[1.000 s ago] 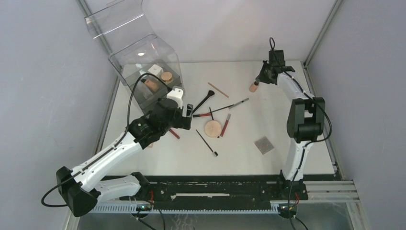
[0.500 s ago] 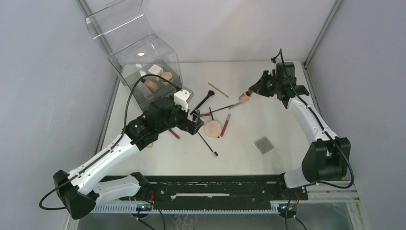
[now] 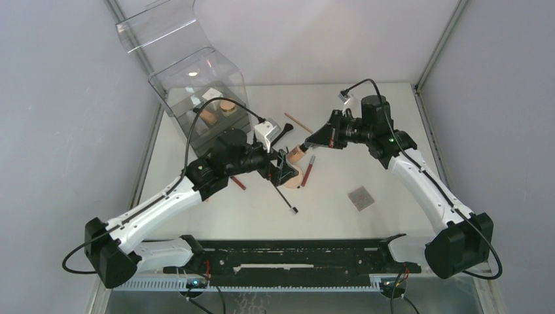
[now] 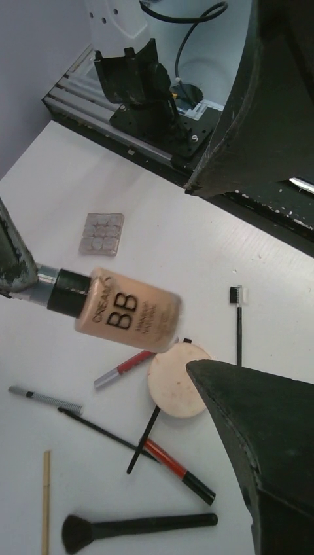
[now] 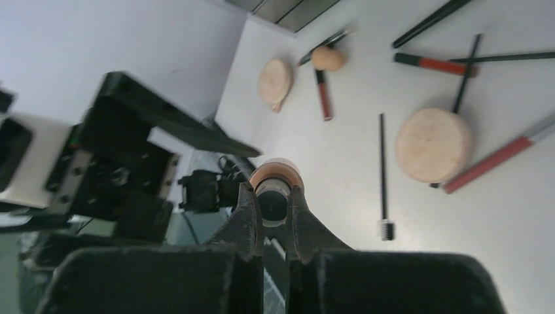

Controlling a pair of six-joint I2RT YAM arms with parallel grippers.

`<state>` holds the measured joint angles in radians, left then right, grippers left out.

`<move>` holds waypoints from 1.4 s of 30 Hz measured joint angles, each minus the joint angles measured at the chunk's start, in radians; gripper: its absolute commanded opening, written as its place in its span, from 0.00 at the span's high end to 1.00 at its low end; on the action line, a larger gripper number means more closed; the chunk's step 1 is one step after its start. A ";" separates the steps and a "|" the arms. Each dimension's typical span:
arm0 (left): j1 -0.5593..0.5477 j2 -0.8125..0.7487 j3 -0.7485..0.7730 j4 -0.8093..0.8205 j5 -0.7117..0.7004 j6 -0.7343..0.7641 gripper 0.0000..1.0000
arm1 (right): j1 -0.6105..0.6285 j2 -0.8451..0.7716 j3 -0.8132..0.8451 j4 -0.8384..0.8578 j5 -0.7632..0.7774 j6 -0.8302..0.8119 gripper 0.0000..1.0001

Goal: Organize the makeup
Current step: Place the makeup in the drawer.

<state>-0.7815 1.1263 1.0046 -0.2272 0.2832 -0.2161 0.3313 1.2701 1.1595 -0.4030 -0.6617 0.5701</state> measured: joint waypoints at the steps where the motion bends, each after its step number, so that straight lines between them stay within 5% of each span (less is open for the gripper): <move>1: 0.000 0.014 0.000 -0.001 0.013 -0.002 0.04 | 0.010 -0.003 -0.001 0.005 -0.018 0.010 1.00; 13: -0.002 0.054 0.002 -0.019 0.061 -0.013 0.18 | 0.077 -0.019 -0.034 0.064 -0.130 0.072 1.00; 20: -0.002 0.083 0.003 -0.015 0.061 -0.021 0.36 | 0.082 -0.019 -0.035 0.070 -0.162 0.071 1.00; 22: -0.002 0.093 0.003 -0.015 0.062 -0.023 0.34 | 0.082 -0.019 -0.035 0.070 -0.164 0.068 1.00; 25: -0.003 0.093 0.004 -0.015 0.060 -0.022 0.14 | 0.082 -0.013 -0.035 0.070 -0.172 0.065 1.00; 28: -0.003 0.093 0.010 -0.025 0.042 -0.020 0.12 | 0.082 -0.007 -0.035 0.070 -0.188 0.064 1.00; 36: -0.006 0.093 0.019 -0.034 0.035 0.002 0.38 | 0.086 0.004 -0.035 0.070 -0.203 0.060 1.00; 41: -0.010 0.100 0.025 -0.051 0.075 0.016 0.79 | 0.097 0.015 -0.035 0.072 -0.182 0.053 0.99; 42: -0.016 0.100 0.026 -0.052 0.084 0.021 0.86 | 0.097 0.018 -0.035 0.074 -0.182 0.053 0.86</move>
<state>-0.7979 1.2259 1.0309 -0.2794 0.3668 -0.1947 0.4286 1.2877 1.1248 -0.3290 -0.8440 0.6231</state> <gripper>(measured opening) 0.413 0.080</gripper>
